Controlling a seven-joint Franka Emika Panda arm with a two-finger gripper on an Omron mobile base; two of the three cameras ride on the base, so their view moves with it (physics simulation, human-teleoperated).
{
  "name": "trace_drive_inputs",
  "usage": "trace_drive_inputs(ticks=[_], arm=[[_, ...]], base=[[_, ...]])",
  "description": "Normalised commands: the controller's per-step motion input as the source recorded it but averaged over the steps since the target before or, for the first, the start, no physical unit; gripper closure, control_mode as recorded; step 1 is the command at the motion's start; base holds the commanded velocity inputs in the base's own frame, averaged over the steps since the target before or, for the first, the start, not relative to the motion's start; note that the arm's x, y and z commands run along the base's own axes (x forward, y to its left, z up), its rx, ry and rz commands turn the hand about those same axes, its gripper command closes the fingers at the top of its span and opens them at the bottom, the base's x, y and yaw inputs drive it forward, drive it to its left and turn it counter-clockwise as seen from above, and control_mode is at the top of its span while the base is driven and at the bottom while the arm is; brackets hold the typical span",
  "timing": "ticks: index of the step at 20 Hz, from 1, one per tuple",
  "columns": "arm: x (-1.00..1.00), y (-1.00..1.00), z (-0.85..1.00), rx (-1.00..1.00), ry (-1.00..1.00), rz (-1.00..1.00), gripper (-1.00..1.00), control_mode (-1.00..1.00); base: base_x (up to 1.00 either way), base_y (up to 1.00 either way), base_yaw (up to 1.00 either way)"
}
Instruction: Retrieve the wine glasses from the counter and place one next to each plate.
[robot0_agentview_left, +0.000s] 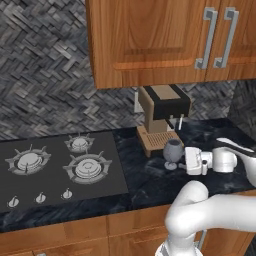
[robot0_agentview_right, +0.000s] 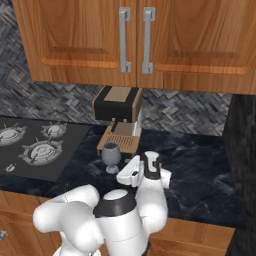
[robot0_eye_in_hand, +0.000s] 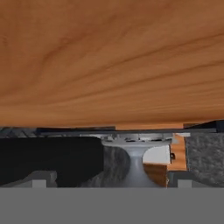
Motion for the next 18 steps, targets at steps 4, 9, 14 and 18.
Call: trace_drive_inputs(ticks=[4, 9, 14, 18], arm=[[0.1, 0.26, -0.11, -0.09, 0.07, -0.03, -1.0, -1.0], [0.24, 0.24, -0.2, -0.09, 0.19, -0.04, -1.0, -1.0], [0.02, 0.34, -0.03, -0.06, 0.11, -0.02, -1.0, -1.0], [0.0, 0.46, 0.0, 0.0, 0.0, 0.0, -1.0, -1.0]], base=[[0.0, 0.0, 0.0], [0.0, 0.0, 0.0], [0.0, 0.0, 0.0], [0.0, 0.0, 0.0]])
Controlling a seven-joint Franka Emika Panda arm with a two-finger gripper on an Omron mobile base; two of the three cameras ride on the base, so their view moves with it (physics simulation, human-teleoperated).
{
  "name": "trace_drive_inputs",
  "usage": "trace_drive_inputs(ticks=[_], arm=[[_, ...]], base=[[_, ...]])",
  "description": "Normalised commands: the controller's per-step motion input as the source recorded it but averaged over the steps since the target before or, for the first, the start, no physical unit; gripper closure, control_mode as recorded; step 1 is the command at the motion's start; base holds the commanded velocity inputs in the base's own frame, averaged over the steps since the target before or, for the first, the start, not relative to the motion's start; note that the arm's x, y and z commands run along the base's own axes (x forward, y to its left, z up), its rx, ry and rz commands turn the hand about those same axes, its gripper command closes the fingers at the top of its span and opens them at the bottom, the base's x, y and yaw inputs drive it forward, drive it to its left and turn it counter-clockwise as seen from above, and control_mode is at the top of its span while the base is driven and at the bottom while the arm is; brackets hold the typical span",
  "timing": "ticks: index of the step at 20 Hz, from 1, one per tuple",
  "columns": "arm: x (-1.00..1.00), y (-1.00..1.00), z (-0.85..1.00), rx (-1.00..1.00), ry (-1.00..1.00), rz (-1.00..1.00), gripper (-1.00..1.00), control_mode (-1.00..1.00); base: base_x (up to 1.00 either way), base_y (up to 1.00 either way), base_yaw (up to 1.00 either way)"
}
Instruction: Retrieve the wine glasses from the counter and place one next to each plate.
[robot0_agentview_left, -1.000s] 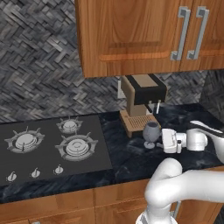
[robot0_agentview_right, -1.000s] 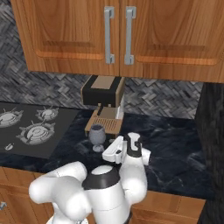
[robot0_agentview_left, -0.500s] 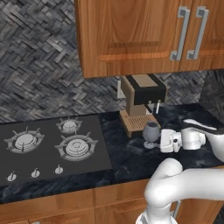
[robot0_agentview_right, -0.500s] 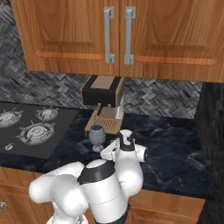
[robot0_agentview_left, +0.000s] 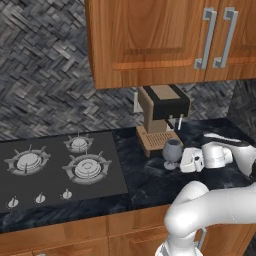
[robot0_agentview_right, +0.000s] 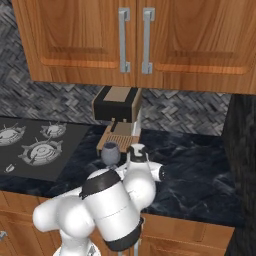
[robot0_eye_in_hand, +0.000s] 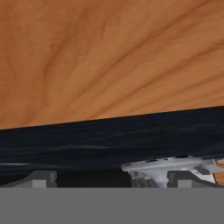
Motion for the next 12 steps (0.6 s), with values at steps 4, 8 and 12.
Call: trace_drive_inputs(ticks=[4, 8, 12], arm=[[-0.08, 0.58, 0.0, 0.0, 0.0, 0.0, -1.0, -1.0], [-0.01, 0.63, 0.0, 0.0, 0.0, 0.0, -1.0, -1.0], [-0.31, 0.53, 0.0, -0.01, 0.0, 0.0, -1.0, -1.0]], base=[[0.0, 0.0, 0.0], [0.0, 0.0, 0.0], [0.0, 0.0, 0.0]])
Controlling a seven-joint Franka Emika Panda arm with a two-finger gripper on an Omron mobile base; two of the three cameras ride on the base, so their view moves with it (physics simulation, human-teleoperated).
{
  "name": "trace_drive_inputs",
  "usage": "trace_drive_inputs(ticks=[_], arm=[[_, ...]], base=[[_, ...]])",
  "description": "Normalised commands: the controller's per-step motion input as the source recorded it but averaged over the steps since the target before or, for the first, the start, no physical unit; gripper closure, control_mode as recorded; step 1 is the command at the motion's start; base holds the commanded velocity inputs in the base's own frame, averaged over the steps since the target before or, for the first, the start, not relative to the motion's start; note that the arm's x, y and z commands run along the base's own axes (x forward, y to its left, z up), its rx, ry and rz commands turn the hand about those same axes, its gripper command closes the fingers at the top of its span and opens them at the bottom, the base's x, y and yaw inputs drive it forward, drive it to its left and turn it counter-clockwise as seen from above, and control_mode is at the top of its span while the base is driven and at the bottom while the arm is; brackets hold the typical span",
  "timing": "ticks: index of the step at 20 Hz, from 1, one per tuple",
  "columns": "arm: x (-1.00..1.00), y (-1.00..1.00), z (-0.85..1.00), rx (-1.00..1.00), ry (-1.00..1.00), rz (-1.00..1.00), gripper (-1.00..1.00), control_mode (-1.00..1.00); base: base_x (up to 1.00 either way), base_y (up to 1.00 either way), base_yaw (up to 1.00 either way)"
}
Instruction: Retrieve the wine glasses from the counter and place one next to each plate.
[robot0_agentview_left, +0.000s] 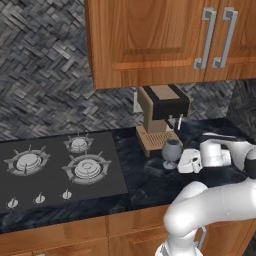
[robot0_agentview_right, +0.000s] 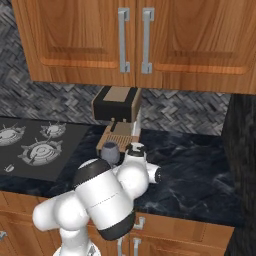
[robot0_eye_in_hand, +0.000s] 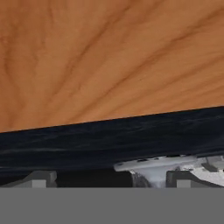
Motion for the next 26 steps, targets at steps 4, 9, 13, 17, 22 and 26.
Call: trace_drive_inputs(ticks=[4, 9, 13, 17, 22, 26], arm=[[-0.51, 0.53, 0.0, -0.07, 0.0, 0.09, -1.0, -1.0], [-0.09, 0.5, 0.0, -0.01, 0.0, 0.06, -1.0, -1.0], [0.39, 0.29, 0.0, -0.01, 0.01, -0.2, -1.0, -1.0], [0.4, 0.17, 0.0, 0.0, 0.0, -0.22, -1.0, -1.0], [0.46, 0.36, 0.0, 0.0, 0.0, -0.19, 1.0, -1.0], [0.1, 0.12, 0.08, 0.0, -0.02, -0.16, 1.0, -1.0]], base=[[0.0, 0.0, 0.0], [0.0, 0.0, 0.0], [0.0, 0.0, 0.0], [0.0, 0.0, 0.0], [0.0, 0.0, 0.0], [0.0, 0.0, 0.0]])
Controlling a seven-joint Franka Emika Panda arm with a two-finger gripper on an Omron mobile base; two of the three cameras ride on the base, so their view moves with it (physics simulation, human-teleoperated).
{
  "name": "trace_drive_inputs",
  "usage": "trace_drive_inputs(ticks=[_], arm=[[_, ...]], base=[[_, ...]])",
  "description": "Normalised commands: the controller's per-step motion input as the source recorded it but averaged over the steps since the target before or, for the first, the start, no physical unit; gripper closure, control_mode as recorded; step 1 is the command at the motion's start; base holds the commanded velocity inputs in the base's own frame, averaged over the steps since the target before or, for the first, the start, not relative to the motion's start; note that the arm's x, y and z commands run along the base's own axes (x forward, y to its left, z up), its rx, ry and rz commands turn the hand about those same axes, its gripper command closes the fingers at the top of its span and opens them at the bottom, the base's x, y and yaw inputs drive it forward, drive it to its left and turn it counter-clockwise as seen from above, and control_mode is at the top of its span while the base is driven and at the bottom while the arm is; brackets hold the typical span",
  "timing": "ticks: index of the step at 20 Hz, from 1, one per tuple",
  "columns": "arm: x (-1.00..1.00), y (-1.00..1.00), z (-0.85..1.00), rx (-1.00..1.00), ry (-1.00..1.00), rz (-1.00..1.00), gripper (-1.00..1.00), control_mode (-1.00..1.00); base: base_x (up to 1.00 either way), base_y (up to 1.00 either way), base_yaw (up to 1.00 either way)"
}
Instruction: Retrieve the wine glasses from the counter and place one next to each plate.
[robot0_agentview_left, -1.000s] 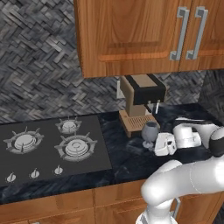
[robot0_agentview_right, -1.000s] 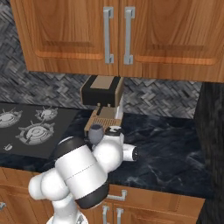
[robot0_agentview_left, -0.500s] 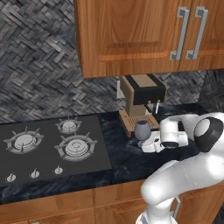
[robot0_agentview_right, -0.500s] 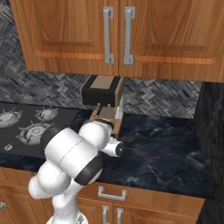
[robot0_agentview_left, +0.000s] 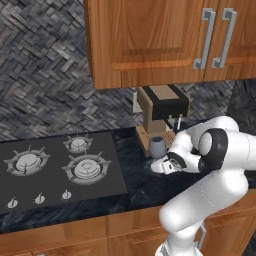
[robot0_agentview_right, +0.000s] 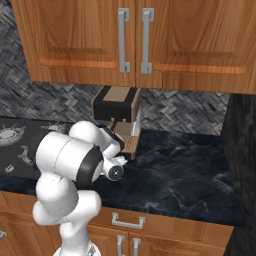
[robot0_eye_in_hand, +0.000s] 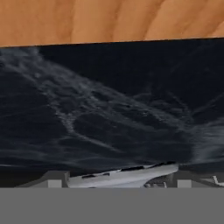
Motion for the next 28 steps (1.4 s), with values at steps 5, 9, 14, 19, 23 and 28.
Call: trace_drive_inputs(ticks=[5, 9, 14, 19, 23, 28], arm=[[-0.19, 0.0, 0.72, 0.0, -0.17, -0.03, 1.0, -1.0], [-0.25, 0.0, 0.96, 0.02, -0.17, 0.0, 1.0, -1.0], [-0.42, -0.02, 0.98, 0.03, -0.03, 0.0, 1.0, -1.0], [-0.72, -0.22, 0.83, 0.0, 0.13, 0.0, 1.0, -1.0], [-0.85, -0.58, 0.38, 0.0, 0.11, 0.03, 1.0, -1.0], [-0.96, -0.62, 0.25, 0.0, 0.01, 0.09, 1.0, -1.0]], base=[[0.0, 0.0, 0.0], [0.0, 0.0, 0.0], [0.0, 0.0, 0.0], [0.0, 0.0, 0.0], [0.0, 0.0, 0.0], [0.0, 0.0, 0.0]])
